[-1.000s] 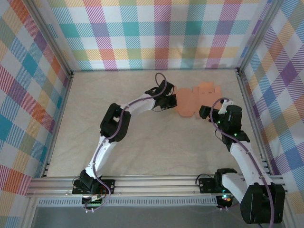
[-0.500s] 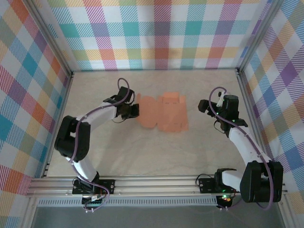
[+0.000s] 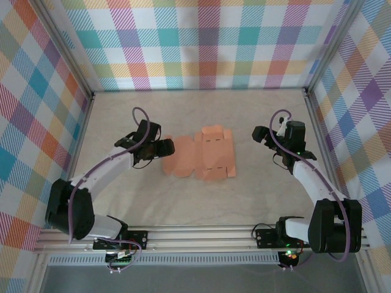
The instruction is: Fold the paper box
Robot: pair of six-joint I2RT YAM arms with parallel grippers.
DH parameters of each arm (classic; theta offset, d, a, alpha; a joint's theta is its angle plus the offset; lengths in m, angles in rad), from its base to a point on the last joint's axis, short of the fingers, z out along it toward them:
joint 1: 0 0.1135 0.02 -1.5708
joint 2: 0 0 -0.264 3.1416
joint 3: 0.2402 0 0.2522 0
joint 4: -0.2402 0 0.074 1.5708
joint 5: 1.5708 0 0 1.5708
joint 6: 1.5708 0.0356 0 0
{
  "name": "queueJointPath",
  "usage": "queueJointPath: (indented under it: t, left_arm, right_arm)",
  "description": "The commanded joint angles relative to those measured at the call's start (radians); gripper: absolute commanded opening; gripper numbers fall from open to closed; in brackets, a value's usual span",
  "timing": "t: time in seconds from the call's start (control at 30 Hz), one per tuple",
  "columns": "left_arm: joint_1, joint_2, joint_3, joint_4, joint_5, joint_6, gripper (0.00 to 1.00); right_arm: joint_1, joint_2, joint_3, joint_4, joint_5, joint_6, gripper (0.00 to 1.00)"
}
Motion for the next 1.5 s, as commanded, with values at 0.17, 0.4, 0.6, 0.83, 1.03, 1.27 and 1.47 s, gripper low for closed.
queueJointPath:
  t: [0.17,0.4,0.6,0.83,1.03,1.27,1.47]
  left_arm:
    - [-0.090,0.183,0.219,0.049,0.032,0.010,1.00]
    - [-0.122,0.391,0.227,0.168,0.146,-0.094,0.92]
    - [-0.122,0.451,0.161,0.284,0.173,-0.158,0.75]
    - [-0.122,0.476,0.103,0.305,0.157,-0.200,0.50]
    - [-0.122,0.490,0.069,0.323,0.161,-0.216,0.46]
    - [-0.121,0.492,0.034,0.338,0.154,-0.245,0.45]
    - [-0.121,0.478,0.022,0.339,0.149,-0.248,0.48]
  right_arm:
    - [-0.004,0.027,0.016,-0.062,-0.180,0.160,1.00]
    - [-0.003,0.105,-0.076,0.114,-0.409,0.345,1.00]
    - [0.021,0.181,-0.118,0.219,-0.475,0.380,1.00]
    - [0.085,0.270,-0.115,0.268,-0.447,0.370,1.00]
    - [0.122,0.367,-0.091,0.337,-0.470,0.380,0.84]
    - [0.139,0.448,-0.061,0.378,-0.483,0.398,0.54]
    - [0.148,0.469,-0.038,0.372,-0.491,0.381,0.26]
